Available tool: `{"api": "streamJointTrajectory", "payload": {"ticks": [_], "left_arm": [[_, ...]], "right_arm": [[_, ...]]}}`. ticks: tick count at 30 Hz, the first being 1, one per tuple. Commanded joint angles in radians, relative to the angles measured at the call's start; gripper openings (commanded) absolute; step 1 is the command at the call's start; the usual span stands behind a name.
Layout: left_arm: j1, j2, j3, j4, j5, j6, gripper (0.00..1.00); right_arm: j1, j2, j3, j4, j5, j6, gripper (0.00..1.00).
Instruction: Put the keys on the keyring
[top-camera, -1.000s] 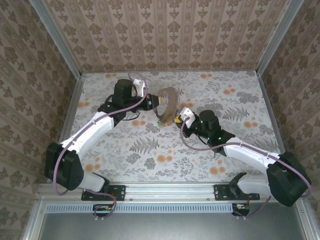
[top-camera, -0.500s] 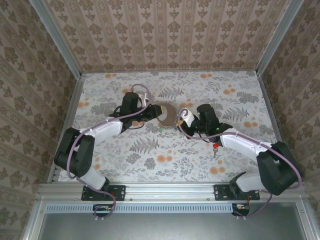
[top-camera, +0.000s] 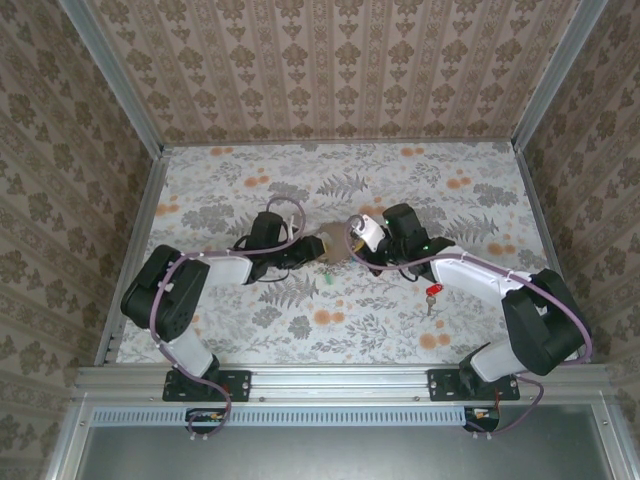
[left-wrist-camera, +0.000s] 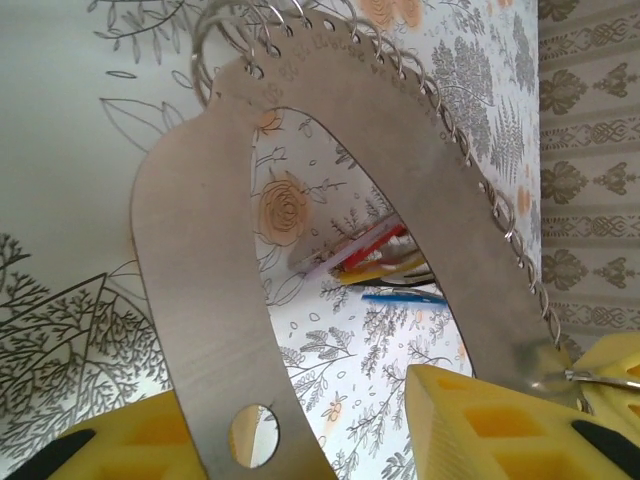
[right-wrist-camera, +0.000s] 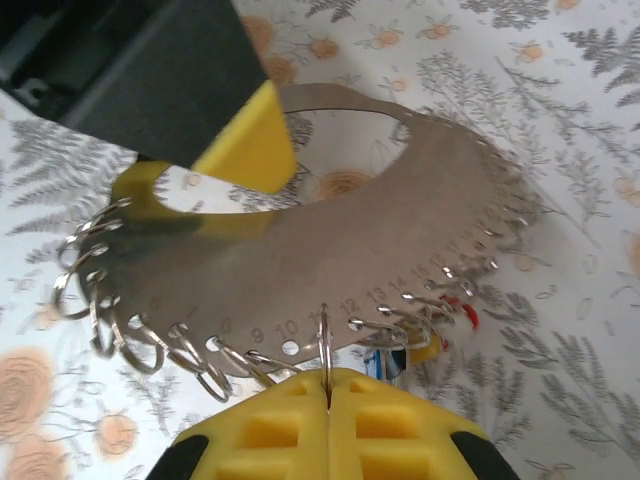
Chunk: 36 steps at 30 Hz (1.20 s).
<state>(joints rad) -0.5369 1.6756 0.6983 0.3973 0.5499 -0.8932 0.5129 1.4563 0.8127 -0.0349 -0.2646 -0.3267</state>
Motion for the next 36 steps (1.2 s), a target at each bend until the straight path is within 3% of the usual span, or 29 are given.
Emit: {"api": "streamJointTrajectory", "payload": {"ticks": [1, 3, 6, 13, 18, 20, 22, 26, 28, 33, 36], "left_arm": [[0.002, -0.064, -0.009, 0.01, -0.037, 0.047, 0.44], [0.003, -0.103, -0.025, 0.002, -0.064, 0.072, 0.44], [0.012, -0.185, -0.05, -0.029, -0.118, 0.116, 0.44], [0.042, -0.422, -0.101, -0.114, -0.238, 0.295, 0.48], [0.074, -0.504, -0.098, -0.174, -0.231, 0.398, 0.48], [0.074, -0.509, -0.092, -0.165, -0.191, 0.445, 0.48], [0.074, -0.5, -0.081, -0.135, -0.127, 0.51, 0.46], [0.074, -0.469, -0.045, -0.094, 0.001, 0.669, 0.43], [0.074, -0.449, -0.018, -0.106, 0.059, 0.767, 0.42], [0.074, -0.349, 0.096, -0.252, 0.167, 0.877, 0.39], [0.074, -0.271, 0.14, -0.256, 0.24, 0.872, 0.32]], "right_arm": [[0.022, -0.006, 0.003, 0.054, 0.134, -0.061, 0.0], [0.019, -0.021, -0.04, 0.16, 0.109, -0.039, 0.0], [-0.028, -0.048, -0.082, 0.285, -0.049, 0.025, 0.0], [-0.081, -0.059, -0.115, 0.381, -0.291, -0.017, 0.0], [-0.074, -0.105, -0.092, 0.297, -0.189, -0.117, 0.0], [-0.059, -0.122, -0.096, 0.282, -0.106, -0.168, 0.0], [-0.059, -0.138, -0.109, 0.297, -0.131, -0.195, 0.0], [-0.091, -0.141, -0.125, 0.336, -0.339, -0.201, 0.0], [-0.093, -0.123, -0.099, 0.265, -0.39, -0.247, 0.0], [-0.055, -0.106, -0.091, 0.242, -0.242, -0.265, 0.0], [-0.041, -0.088, -0.078, 0.223, -0.232, -0.239, 0.0]]}}
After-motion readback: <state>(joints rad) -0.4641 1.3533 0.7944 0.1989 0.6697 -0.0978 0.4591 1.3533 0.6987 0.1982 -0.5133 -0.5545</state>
